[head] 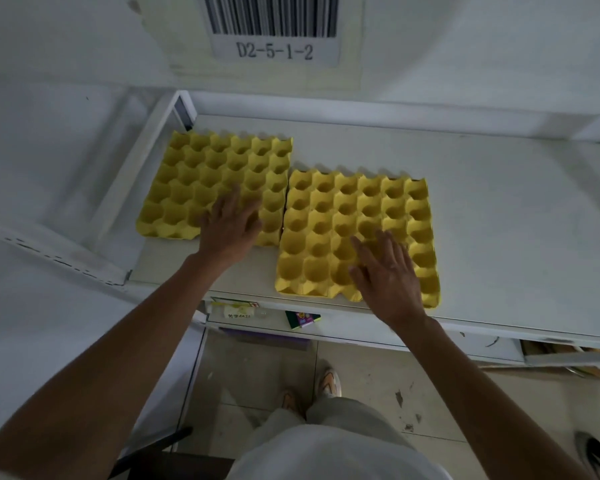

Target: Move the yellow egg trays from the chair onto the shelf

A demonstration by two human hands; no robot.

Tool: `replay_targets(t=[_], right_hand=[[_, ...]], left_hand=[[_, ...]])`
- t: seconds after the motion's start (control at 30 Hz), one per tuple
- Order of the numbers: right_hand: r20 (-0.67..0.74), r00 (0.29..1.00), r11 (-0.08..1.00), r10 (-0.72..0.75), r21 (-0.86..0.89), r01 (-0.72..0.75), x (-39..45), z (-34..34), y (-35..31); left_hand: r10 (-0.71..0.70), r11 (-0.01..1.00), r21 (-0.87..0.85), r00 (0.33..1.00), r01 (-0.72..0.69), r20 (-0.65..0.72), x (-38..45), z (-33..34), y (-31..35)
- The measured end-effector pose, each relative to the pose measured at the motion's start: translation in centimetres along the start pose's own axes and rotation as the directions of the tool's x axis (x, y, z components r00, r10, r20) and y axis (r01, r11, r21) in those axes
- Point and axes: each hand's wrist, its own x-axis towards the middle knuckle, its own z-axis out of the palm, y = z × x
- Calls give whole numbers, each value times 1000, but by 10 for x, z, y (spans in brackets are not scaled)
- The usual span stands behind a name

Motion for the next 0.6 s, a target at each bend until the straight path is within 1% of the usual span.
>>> replay_targets(t=[0.1, 0.2, 0.27, 0.4, 0.5, 0.6], right_hand=[[-38, 999, 1000, 28, 1, -28, 16, 7, 8], [-57, 994, 996, 90, -2, -91, 43, 9, 15], [-59, 992, 993, 115, -5, -115, 67, 10, 21], [-24, 994, 994, 105, 5, -105, 126, 9, 29], [26, 993, 992, 119, 39, -120, 168, 9, 30], [62, 994, 994, 91, 54, -95, 196, 9, 37]], left_hand=[[18, 1000, 6, 999, -17, -43, 3, 10, -7], [42, 999, 18, 997, -41, -61, 7, 14, -10], [70, 996, 57, 990, -63, -121, 6, 20, -12], [109, 987, 137, 969, -79, -222, 9, 29, -15], [98, 991, 113, 965, -72, -244, 10, 30, -15], [76, 994, 92, 964, -54, -255, 11, 30, -13]])
